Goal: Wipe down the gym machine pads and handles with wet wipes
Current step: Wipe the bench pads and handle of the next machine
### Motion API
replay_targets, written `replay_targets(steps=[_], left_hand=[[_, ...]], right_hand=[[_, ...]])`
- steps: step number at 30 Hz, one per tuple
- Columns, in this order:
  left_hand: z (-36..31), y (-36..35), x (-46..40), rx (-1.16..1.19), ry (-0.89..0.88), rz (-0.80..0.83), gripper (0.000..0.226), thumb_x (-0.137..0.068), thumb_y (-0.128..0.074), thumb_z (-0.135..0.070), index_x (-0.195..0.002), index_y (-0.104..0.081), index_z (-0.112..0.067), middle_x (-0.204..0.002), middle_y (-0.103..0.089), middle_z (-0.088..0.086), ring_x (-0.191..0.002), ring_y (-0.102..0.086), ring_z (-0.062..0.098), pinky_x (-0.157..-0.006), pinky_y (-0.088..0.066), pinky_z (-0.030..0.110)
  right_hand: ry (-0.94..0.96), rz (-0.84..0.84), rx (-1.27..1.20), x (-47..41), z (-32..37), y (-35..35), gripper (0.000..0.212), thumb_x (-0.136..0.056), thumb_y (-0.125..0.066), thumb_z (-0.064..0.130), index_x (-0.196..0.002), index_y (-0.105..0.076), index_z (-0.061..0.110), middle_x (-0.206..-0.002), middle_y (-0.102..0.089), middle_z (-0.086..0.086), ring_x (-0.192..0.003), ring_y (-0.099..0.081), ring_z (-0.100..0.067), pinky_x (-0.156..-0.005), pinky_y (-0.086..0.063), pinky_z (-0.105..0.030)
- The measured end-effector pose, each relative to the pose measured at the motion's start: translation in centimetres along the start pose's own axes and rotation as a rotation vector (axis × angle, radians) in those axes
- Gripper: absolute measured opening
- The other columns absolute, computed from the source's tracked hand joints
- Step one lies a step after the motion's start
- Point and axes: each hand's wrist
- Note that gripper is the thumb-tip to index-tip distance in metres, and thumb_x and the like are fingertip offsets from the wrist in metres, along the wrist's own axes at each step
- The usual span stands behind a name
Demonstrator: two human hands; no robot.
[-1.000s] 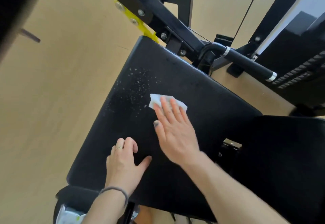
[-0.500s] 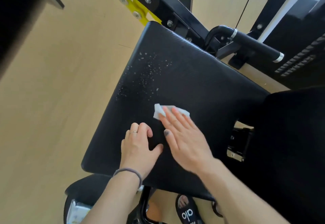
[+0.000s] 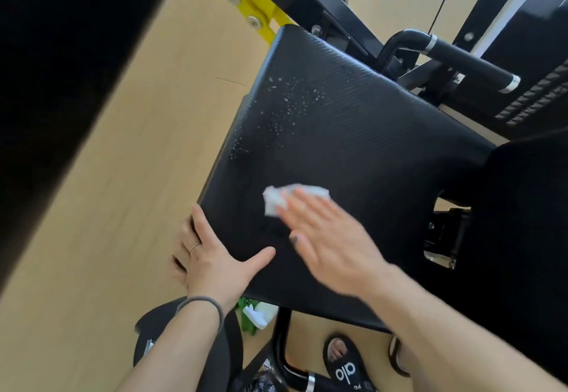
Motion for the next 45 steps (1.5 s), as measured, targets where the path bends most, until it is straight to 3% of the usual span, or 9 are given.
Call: replay_targets(steps=[4,11,17,23,26,32,36,38,45], left_hand=[[-0.3,0.1,-0.1,-0.025,0.003,0.025,0.149,-0.052,-0.075,-0.081,-0.151,0.023,-0.029,-0.162,0.004,0.002,-0.15,0.0,0.027,-0.119,-0.005,0.051],[0.2,0.1,-0.2,-0.008,-0.024,0.021,0.133,-0.069,-0.079,-0.052,-0.152,0.022,-0.029,-0.164,0.006,0.003,-0.151,0.003,0.024,-0.121,-0.003,0.05],[0.4,0.4,-0.1,0.033,-0.034,0.078,0.151,-0.053,-0.086,-0.065,-0.151,0.024,-0.032,-0.163,0.008,-0.001,-0.151,0.005,0.026,-0.12,0.0,0.052],[0.6,0.2,0.0,-0.044,-0.044,0.026,0.132,-0.072,-0.08,-0.027,-0.152,0.024,-0.029,-0.164,0.009,0.001,-0.151,0.003,0.024,-0.123,-0.003,0.047],[0.6,0.1,0.2,-0.015,-0.055,0.036,0.144,-0.061,-0.086,-0.052,-0.153,0.022,-0.03,-0.164,0.007,0.003,-0.151,0.002,0.027,-0.121,-0.001,0.049],[0.2,-0.1,-0.1,-0.032,-0.012,0.033,0.153,-0.047,-0.086,-0.067,-0.151,0.021,-0.032,-0.162,0.005,0.002,-0.15,-0.001,0.029,-0.12,-0.002,0.051],[-0.2,-0.7,-0.3,-0.081,0.021,-0.049,0.11,-0.077,-0.066,-0.049,-0.154,0.007,-0.021,-0.161,-0.005,0.008,-0.15,-0.005,0.027,-0.122,-0.006,0.047],[-0.2,-0.6,-0.3,-0.074,0.031,-0.021,0.131,-0.061,-0.079,-0.059,-0.152,0.008,-0.025,-0.161,-0.005,0.008,-0.15,-0.006,0.028,-0.121,-0.006,0.047],[-1.2,-0.3,-0.4,-0.106,0.089,0.044,0.159,-0.04,-0.08,-0.081,-0.148,0.025,-0.029,-0.16,0.011,0.004,-0.151,0.005,0.032,-0.122,-0.002,0.055]], right_hand=[[-0.439,-0.073,-0.121,-6.0,-0.8,1.3,0.06,-0.105,-0.005,0.038,-0.163,-0.005,0.023,-0.171,0.003,0.004,-0.156,0.011,-0.014,-0.127,-0.001,-0.04],[0.132,0.201,-0.198,-1.9,5.2,0.1,0.052,-0.11,-0.014,0.038,-0.161,-0.016,0.027,-0.169,-0.001,0.013,-0.153,0.016,-0.002,-0.126,0.007,-0.033],[-0.232,0.046,-0.18,-7.7,2.2,1.7,0.059,-0.105,-0.003,0.038,-0.162,-0.013,0.026,-0.169,-0.002,0.013,-0.155,0.011,-0.006,-0.127,0.0,-0.035],[0.118,0.257,-0.294,-0.3,7.8,-0.2,0.051,-0.11,-0.012,0.038,-0.161,-0.015,0.031,-0.169,-0.002,0.015,-0.151,0.019,0.001,-0.124,0.012,-0.028],[0.173,0.213,-0.182,-3.0,5.1,1.1,0.051,-0.11,-0.014,0.036,-0.161,-0.02,0.029,-0.169,-0.011,0.013,-0.154,0.008,-0.002,-0.125,0.011,-0.027],[-0.275,0.005,-0.193,-9.8,2.3,1.8,0.06,-0.105,-0.002,0.038,-0.163,-0.014,0.027,-0.17,-0.003,0.011,-0.155,0.01,-0.009,-0.127,0.005,-0.037],[0.205,0.182,-0.157,-5.4,7.4,-0.5,0.055,-0.109,-0.012,0.038,-0.162,-0.019,0.027,-0.17,-0.011,0.007,-0.156,0.007,-0.011,-0.127,0.003,-0.036],[0.295,0.184,-0.119,-7.1,5.0,0.9,0.052,-0.11,-0.018,0.035,-0.161,-0.024,0.025,-0.169,-0.016,0.007,-0.157,0.0,-0.011,-0.127,-0.001,-0.036],[-0.262,-0.013,-0.105,-14.6,-1.6,4.6,0.057,-0.108,-0.008,0.036,-0.163,-0.009,0.022,-0.171,0.0,0.005,-0.156,0.011,-0.013,-0.124,0.013,-0.031]])
Point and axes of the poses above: each hand's wrist, its own x-axis away from the middle knuckle, its own y-axis out of the back of the hand, z = x × y
